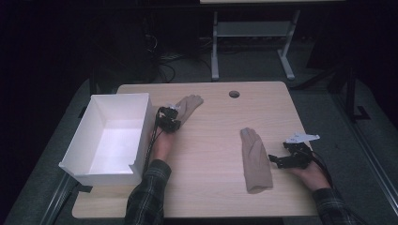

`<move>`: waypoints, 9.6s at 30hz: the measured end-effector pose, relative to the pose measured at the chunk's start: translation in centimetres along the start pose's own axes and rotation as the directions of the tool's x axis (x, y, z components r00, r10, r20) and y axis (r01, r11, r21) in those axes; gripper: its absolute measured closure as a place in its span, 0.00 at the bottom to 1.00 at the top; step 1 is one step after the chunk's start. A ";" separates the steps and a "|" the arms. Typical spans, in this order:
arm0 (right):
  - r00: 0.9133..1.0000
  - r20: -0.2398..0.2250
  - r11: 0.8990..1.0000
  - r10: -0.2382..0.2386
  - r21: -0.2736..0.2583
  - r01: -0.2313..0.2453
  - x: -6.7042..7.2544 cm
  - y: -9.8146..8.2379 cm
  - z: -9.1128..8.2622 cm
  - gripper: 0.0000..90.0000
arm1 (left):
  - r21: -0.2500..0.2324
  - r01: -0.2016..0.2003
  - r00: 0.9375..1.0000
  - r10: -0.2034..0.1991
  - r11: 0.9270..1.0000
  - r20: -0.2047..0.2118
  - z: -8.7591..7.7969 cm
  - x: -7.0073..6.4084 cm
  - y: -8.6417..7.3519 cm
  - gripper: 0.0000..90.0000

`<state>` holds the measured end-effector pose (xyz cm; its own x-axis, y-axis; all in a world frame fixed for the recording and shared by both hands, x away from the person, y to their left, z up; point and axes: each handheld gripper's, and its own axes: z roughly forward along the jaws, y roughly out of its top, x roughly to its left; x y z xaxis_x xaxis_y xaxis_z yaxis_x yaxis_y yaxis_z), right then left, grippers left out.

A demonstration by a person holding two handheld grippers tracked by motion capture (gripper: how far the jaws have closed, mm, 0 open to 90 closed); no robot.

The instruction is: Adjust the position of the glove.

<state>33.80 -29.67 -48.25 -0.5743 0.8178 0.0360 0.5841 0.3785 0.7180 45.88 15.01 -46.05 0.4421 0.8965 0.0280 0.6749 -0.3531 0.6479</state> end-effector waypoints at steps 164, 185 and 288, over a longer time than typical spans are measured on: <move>0.927 -0.304 0.972 -0.220 0.017 0.236 7.7 4.5 3.1 1.00 | -0.164 -0.009 0.905 0.078 0.986 0.418 -6.5 -6.0 -2.2 0.99; 0.929 -0.303 0.973 -0.212 0.027 0.231 7.6 3.8 2.2 1.00 | -0.205 -0.037 0.868 0.133 0.978 0.478 -7.5 -8.7 -1.6 0.99; 0.998 -0.050 0.999 -0.045 -0.004 0.045 3.2 2.3 2.5 0.15 | -0.113 -0.354 0.814 0.365 0.929 0.452 -8.9 -11.3 -4.7 0.70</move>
<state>34.77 -25.09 -48.23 -0.6280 0.7773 0.0381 0.5552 0.4132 0.7219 32.45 8.92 -42.57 0.8729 0.4804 -0.0846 0.4040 -0.6147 0.6774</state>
